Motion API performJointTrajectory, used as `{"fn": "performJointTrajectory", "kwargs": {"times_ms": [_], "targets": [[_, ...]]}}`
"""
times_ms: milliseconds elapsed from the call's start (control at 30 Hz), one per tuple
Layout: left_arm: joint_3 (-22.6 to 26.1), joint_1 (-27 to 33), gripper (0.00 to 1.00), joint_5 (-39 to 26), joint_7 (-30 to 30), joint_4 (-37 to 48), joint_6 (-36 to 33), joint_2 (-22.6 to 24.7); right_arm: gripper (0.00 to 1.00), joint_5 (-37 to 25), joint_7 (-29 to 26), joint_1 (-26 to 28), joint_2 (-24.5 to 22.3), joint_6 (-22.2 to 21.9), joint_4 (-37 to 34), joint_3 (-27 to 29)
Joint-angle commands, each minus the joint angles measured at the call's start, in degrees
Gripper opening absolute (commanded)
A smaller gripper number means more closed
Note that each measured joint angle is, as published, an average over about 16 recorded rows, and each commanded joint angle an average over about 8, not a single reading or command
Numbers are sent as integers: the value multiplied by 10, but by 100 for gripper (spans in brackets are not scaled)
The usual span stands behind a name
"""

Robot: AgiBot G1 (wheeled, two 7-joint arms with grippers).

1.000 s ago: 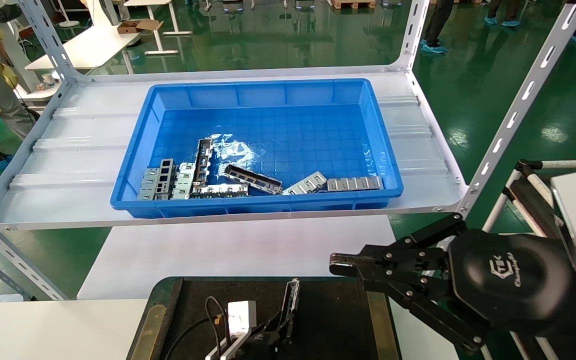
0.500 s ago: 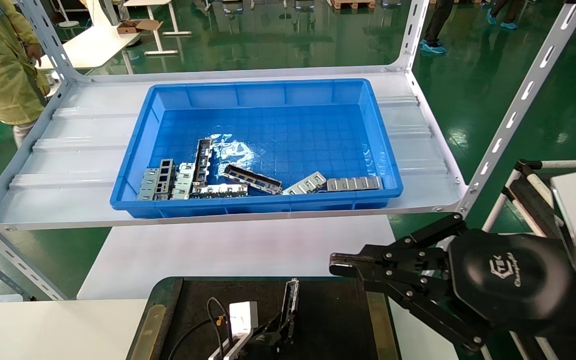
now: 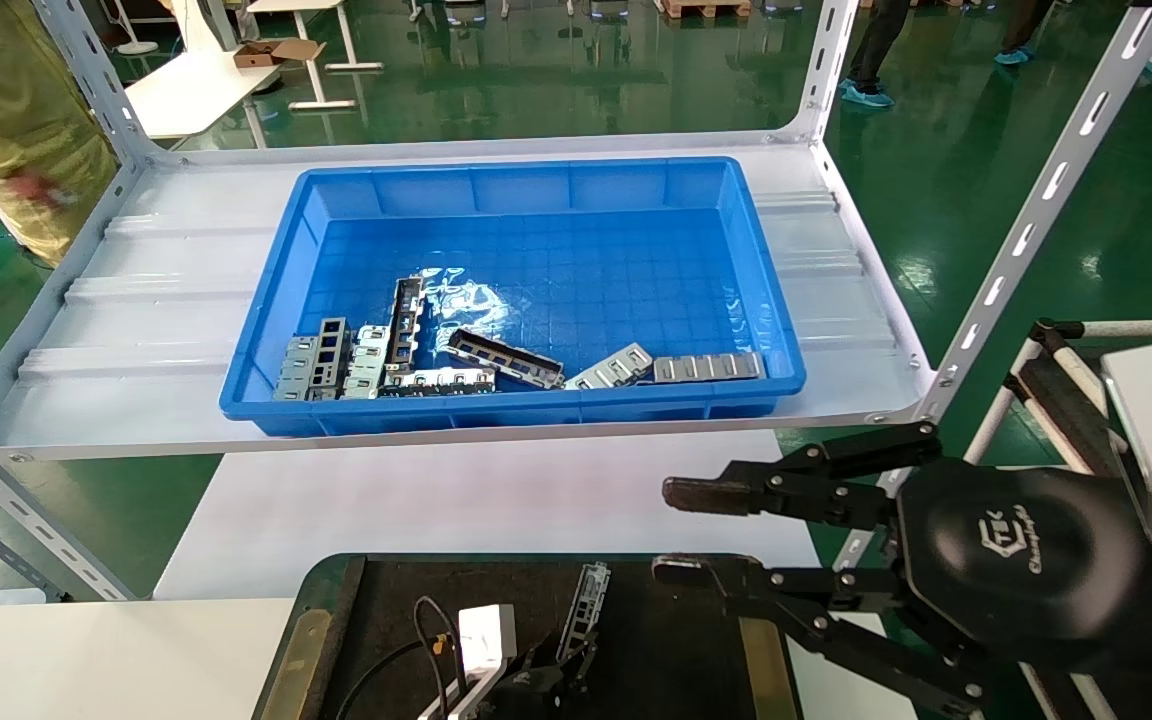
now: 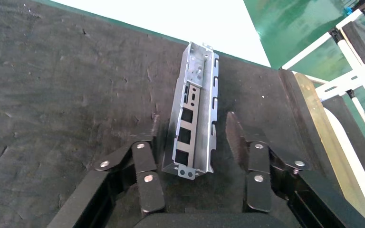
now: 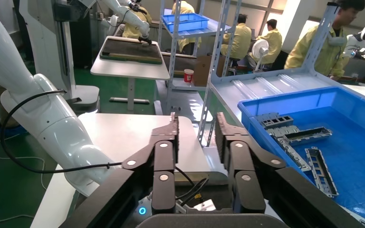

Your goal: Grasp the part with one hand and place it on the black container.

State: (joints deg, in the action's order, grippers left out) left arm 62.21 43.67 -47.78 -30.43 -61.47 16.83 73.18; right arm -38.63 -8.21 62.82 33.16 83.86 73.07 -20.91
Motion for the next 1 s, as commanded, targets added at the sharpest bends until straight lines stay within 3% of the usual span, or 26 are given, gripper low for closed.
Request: {"fn": "performJointTrajectory", "kwargs": {"times_ms": [33, 567, 1000], "targets": [[1, 1, 100, 3, 1, -4, 2, -1, 100, 0, 0, 0, 0, 0, 0, 0], [-3, 13, 100, -20, 13, -126, -72, -106, 100, 0, 0, 0, 0, 0, 0, 0], [-52, 21, 100, -43, 43, -156, -251, -183, 100, 0, 0, 0, 0, 0, 0, 0]]}}
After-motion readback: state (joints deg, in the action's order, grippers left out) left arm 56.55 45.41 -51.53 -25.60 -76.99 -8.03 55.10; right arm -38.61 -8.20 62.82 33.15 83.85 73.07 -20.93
